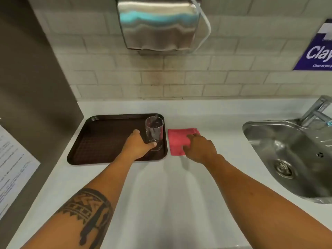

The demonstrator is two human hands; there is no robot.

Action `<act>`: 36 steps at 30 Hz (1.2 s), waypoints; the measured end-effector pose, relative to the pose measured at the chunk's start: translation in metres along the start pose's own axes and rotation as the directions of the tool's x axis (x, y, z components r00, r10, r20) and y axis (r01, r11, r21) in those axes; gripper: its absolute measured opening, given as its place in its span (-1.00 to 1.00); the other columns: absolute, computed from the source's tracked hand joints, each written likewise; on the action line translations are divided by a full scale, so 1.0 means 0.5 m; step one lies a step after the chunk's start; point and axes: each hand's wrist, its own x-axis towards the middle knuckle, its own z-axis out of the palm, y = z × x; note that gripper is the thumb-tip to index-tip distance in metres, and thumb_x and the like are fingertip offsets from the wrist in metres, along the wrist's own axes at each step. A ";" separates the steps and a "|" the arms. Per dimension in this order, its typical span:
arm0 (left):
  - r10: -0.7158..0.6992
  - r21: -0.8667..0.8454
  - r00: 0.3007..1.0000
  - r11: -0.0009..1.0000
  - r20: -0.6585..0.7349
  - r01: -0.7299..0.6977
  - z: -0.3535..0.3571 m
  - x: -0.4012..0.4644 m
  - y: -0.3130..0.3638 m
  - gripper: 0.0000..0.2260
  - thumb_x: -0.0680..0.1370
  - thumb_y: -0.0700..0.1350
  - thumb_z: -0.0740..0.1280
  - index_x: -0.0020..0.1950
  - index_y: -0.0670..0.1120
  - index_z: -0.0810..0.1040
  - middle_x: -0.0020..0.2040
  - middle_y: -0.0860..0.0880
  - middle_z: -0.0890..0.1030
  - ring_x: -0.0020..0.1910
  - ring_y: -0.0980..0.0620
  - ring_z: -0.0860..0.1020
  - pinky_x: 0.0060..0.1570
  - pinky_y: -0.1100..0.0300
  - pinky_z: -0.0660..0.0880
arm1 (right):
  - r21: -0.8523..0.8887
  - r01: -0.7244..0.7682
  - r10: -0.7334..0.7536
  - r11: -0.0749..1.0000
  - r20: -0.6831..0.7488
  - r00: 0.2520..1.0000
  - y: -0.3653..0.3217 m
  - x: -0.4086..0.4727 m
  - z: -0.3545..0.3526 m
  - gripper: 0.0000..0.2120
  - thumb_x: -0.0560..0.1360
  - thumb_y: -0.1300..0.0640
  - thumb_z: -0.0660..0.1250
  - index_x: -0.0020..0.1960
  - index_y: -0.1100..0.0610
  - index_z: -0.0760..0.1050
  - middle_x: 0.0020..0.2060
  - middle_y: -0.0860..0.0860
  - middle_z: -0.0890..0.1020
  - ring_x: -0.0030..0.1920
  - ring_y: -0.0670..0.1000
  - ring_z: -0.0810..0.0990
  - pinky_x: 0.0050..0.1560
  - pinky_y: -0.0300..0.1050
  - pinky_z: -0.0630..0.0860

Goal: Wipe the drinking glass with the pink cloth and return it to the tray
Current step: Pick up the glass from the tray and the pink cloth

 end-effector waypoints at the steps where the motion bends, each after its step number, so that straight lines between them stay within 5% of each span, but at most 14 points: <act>1: -0.004 -0.035 1.000 0.999 0.020 0.004 -0.001 0.011 -0.003 -0.03 0.48 0.12 0.61 0.70 -0.19 0.17 0.61 -0.21 0.41 0.54 -0.22 0.46 0.38 -0.02 0.48 | 0.009 -0.013 0.013 1.000 0.013 1.000 0.000 0.014 0.003 -0.49 0.61 -0.06 0.23 0.51 0.11 0.39 0.43 0.10 0.53 0.32 0.19 0.59 0.29 0.10 0.46; 13: 0.098 -0.294 0.995 0.952 0.023 -0.087 0.069 0.091 -0.049 -0.42 0.47 -0.08 0.65 0.38 0.11 0.43 0.46 0.00 0.56 0.47 -0.01 0.50 0.33 0.13 0.49 | 0.027 0.007 -0.012 1.000 0.175 0.984 0.023 0.144 0.076 -0.47 0.58 -0.09 0.30 0.48 0.10 0.42 0.40 0.11 0.51 0.29 0.19 0.60 0.26 0.13 0.57; 20: 0.104 -0.333 0.995 0.938 0.004 -0.097 0.083 0.099 -0.049 -0.47 0.49 -0.15 0.63 0.32 0.08 0.44 0.36 0.03 0.59 0.33 0.03 0.55 0.01 0.43 0.45 | -0.039 0.042 -0.037 0.998 0.125 0.992 0.031 0.161 0.106 -0.39 0.57 -0.13 0.32 0.55 0.06 0.33 0.48 0.12 0.40 0.49 0.21 0.37 0.40 0.26 0.45; 24: 0.099 -0.374 0.995 0.923 -0.005 -0.094 0.087 0.096 -0.040 -0.54 0.53 -0.13 0.58 0.36 -0.02 0.47 0.23 -0.01 0.64 0.11 0.13 0.59 0.03 0.34 0.49 | -0.047 0.051 -0.047 0.998 0.092 0.995 0.039 0.165 0.118 -0.42 0.59 -0.16 0.31 0.53 0.04 0.36 0.46 0.09 0.42 0.49 0.19 0.37 0.39 0.25 0.42; 27: 0.054 -0.464 0.998 0.885 0.019 -0.039 0.095 0.091 -0.033 -0.64 0.57 -0.09 0.51 0.33 -0.06 0.52 0.15 -0.08 0.69 0.13 -0.01 0.64 0.20 0.11 0.55 | -0.037 0.063 -0.062 0.997 0.040 0.997 0.045 0.163 0.125 -0.50 0.62 -0.15 0.29 0.48 0.04 0.41 0.41 0.06 0.48 0.45 0.17 0.41 0.35 0.21 0.45; 30: 0.009 -0.549 0.998 0.836 0.069 0.031 0.099 0.078 -0.021 -0.66 0.51 0.03 0.46 0.24 -0.06 0.60 0.04 -0.05 0.71 0.02 -0.02 0.66 0.17 -0.01 0.57 | -0.019 0.066 -0.066 0.998 -0.012 0.998 0.047 0.157 0.139 -0.60 0.65 -0.11 0.26 0.40 0.06 0.48 0.33 0.05 0.54 0.38 0.16 0.48 0.29 0.19 0.50; 33: -0.021 -0.642 0.993 0.761 0.116 0.091 0.106 0.064 -0.013 -0.62 0.42 0.13 0.39 0.14 -0.03 0.66 0.08 -0.14 0.74 0.07 -0.09 0.68 0.21 -0.09 0.59 | -0.007 0.059 -0.060 0.998 -0.069 0.996 0.047 0.152 0.155 -0.68 0.67 -0.06 0.23 0.30 0.09 0.55 0.24 0.05 0.60 0.31 0.18 0.52 0.21 0.17 0.53; 36: -0.055 -0.678 0.987 0.721 0.148 0.142 0.115 0.056 -0.013 -0.69 0.52 0.13 0.33 0.12 -0.02 0.67 0.05 -0.04 0.77 0.18 -0.14 0.69 0.28 -0.11 0.57 | -0.006 0.063 -0.063 0.998 -0.101 0.993 0.044 0.147 0.154 -0.71 0.69 -0.01 0.19 0.26 0.11 0.57 0.20 0.05 0.64 0.27 0.17 0.54 0.18 0.12 0.53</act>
